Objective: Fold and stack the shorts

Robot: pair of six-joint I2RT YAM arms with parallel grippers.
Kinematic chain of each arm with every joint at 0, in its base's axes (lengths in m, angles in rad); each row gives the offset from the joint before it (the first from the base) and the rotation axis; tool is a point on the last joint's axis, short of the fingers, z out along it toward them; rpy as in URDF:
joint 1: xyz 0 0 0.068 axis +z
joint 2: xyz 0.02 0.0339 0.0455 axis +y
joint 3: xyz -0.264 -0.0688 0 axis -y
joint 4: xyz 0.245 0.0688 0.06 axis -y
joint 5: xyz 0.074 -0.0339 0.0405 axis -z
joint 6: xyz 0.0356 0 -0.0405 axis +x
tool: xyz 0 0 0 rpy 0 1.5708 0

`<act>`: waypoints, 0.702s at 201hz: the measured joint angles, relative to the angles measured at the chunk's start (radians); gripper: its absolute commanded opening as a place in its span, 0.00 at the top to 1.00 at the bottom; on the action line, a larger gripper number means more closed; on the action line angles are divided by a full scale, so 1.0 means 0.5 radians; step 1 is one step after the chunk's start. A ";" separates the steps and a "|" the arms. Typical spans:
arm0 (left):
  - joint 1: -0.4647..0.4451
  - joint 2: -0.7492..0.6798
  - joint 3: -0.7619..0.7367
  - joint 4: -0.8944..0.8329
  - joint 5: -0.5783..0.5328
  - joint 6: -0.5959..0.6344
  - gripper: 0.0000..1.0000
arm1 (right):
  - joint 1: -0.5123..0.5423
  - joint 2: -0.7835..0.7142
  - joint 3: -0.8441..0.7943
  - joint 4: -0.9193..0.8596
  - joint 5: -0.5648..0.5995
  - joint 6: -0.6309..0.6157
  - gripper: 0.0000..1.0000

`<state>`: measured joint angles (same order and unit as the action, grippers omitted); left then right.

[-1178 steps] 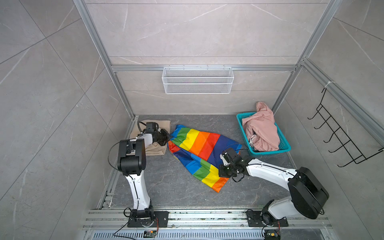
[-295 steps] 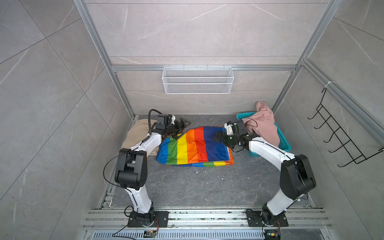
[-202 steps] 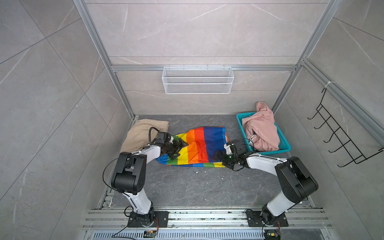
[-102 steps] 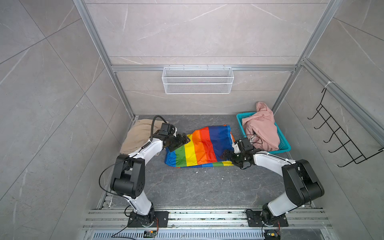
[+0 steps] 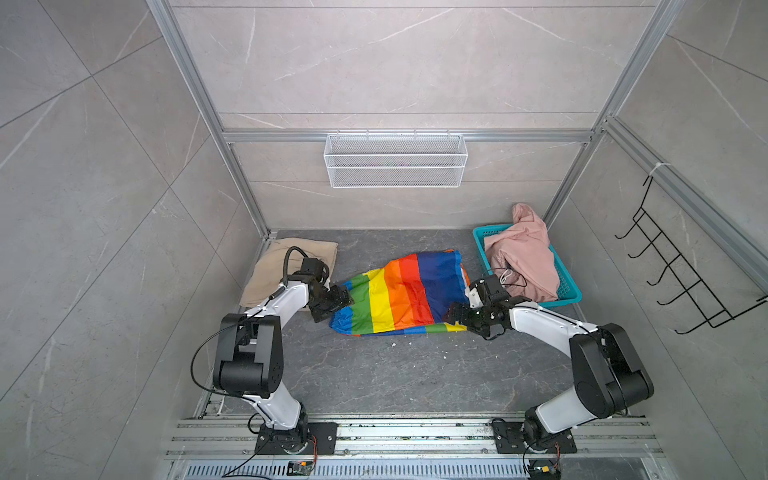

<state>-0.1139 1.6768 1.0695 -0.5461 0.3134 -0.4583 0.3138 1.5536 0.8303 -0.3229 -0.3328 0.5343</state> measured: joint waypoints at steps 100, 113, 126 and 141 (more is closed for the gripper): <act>-0.024 0.285 0.137 -0.076 -0.146 0.018 0.36 | 0.000 0.048 -0.053 0.117 -0.050 -0.008 0.01; -0.041 0.311 0.159 -0.076 -0.156 0.025 0.53 | 0.000 0.053 -0.053 0.129 -0.054 -0.008 0.01; -0.054 0.332 0.168 -0.073 -0.169 0.040 0.66 | -0.001 0.057 -0.053 0.140 -0.060 -0.008 0.01; -0.068 0.354 0.187 -0.083 -0.190 0.065 0.70 | 0.000 0.062 -0.053 0.156 -0.062 -0.008 0.01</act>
<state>-0.1478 1.8538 1.1629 -0.5877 0.2184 -0.4259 0.3138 1.5845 0.8040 -0.2447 -0.3637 0.5301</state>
